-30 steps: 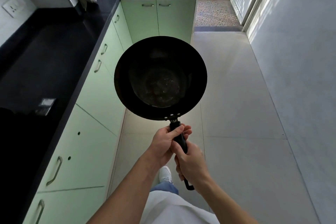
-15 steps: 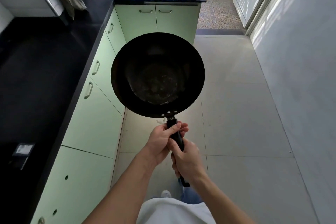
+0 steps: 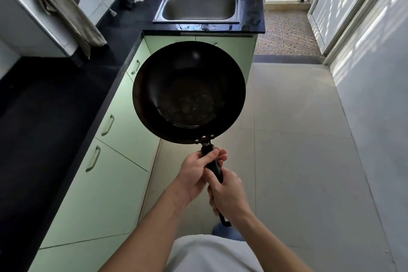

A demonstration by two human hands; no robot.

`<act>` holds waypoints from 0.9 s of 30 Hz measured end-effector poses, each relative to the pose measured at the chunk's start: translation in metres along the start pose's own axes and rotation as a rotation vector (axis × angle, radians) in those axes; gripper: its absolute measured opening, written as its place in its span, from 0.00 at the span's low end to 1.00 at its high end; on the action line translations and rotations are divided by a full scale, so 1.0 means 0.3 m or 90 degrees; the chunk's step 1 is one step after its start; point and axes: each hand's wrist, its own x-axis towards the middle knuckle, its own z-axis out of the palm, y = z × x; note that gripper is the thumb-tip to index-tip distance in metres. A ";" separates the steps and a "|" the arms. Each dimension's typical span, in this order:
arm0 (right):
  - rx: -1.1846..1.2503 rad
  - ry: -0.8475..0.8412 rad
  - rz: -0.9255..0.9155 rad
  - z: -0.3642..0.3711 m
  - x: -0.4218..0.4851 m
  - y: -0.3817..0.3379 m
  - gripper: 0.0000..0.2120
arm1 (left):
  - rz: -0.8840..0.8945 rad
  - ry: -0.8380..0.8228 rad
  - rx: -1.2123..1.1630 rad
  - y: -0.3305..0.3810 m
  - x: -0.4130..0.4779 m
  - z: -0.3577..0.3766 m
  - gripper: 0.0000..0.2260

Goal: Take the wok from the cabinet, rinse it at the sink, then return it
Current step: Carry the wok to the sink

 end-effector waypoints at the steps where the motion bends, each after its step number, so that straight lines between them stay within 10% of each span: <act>1: -0.002 -0.001 -0.003 -0.023 0.043 -0.027 0.17 | 0.005 0.003 -0.003 0.023 0.039 0.029 0.16; 27: -0.034 0.013 0.004 0.016 1.017 -0.522 0.17 | 0.002 0.000 -0.001 0.699 0.903 0.158 0.06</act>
